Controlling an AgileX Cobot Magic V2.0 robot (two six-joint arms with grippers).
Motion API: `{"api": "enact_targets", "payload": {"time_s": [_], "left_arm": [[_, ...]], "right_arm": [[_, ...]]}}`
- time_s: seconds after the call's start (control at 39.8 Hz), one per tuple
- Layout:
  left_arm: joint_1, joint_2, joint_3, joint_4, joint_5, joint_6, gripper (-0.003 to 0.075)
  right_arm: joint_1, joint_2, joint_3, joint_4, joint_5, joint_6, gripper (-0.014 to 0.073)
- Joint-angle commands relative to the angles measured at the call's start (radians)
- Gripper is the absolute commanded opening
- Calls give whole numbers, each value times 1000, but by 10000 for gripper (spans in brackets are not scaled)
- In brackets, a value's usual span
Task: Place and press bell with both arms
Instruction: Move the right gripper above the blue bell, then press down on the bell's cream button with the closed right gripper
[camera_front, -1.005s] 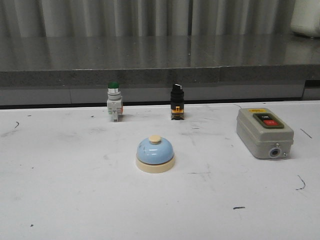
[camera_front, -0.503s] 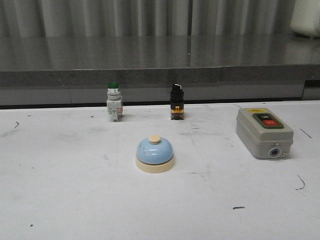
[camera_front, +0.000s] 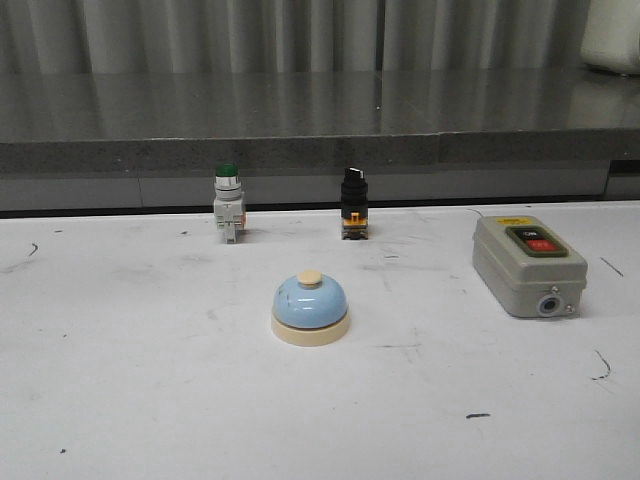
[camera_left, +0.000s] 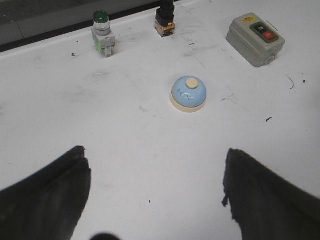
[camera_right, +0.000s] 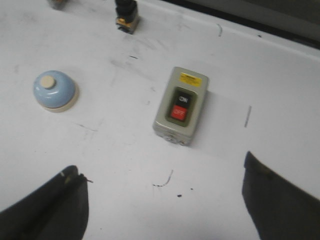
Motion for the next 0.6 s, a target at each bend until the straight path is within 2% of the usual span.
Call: {"api": "enact_targets", "payload": {"time_s": [0.0, 0.18, 0.43, 0.5, 0.58], "left_arm": [[0, -2, -29, -12, -63, -11, 536], [0, -2, -29, -12, -63, -11, 536], [0, -2, -29, -12, -63, -11, 536], [0, -2, -29, -12, -63, -11, 536], [0, -2, -29, -12, -63, -11, 536]], "right_arm": [[77, 65, -83, 16, -44, -17, 526], [203, 208, -160, 10, -76, -19, 262], [322, 409, -273, 10, -85, -19, -20], [342, 465, -306, 10, -90, -19, -74], [359, 515, -336, 10, -92, -19, -68]]}}
